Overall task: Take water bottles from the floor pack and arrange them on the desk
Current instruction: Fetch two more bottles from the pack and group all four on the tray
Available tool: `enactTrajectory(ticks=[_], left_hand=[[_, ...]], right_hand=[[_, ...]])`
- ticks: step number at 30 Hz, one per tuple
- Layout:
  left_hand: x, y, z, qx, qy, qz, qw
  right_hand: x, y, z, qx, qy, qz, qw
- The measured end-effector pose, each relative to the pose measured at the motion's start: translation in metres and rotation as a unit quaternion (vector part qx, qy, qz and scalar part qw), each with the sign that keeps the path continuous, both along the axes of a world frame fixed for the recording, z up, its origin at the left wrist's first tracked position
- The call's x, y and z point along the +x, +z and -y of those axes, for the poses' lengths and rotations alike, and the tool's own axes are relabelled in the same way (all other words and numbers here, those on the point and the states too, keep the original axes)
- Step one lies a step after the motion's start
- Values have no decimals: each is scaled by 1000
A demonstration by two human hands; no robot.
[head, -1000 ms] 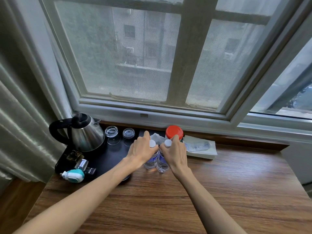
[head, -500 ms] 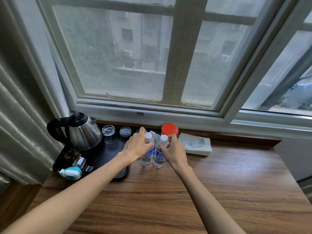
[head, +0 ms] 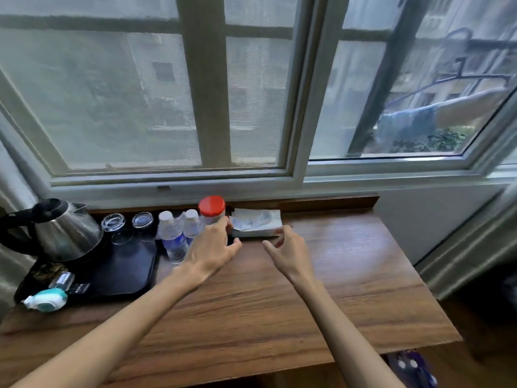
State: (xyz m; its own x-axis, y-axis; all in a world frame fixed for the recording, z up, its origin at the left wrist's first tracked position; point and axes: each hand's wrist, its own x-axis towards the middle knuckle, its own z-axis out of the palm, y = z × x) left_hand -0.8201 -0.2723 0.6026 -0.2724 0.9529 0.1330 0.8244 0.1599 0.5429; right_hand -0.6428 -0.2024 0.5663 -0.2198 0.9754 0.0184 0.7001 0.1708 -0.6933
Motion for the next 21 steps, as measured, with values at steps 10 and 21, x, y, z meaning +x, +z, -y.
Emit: enactTrajectory(ticks=[10, 21], left_hand=[[223, -17, -42, -44, -175, -12, 984], [413, -60, -82, -130, -366, -62, 919]], right_hand=[[258, -5, 35, -35, -147, -9, 988], [448, -38, 76, -79, -289, -26, 954]])
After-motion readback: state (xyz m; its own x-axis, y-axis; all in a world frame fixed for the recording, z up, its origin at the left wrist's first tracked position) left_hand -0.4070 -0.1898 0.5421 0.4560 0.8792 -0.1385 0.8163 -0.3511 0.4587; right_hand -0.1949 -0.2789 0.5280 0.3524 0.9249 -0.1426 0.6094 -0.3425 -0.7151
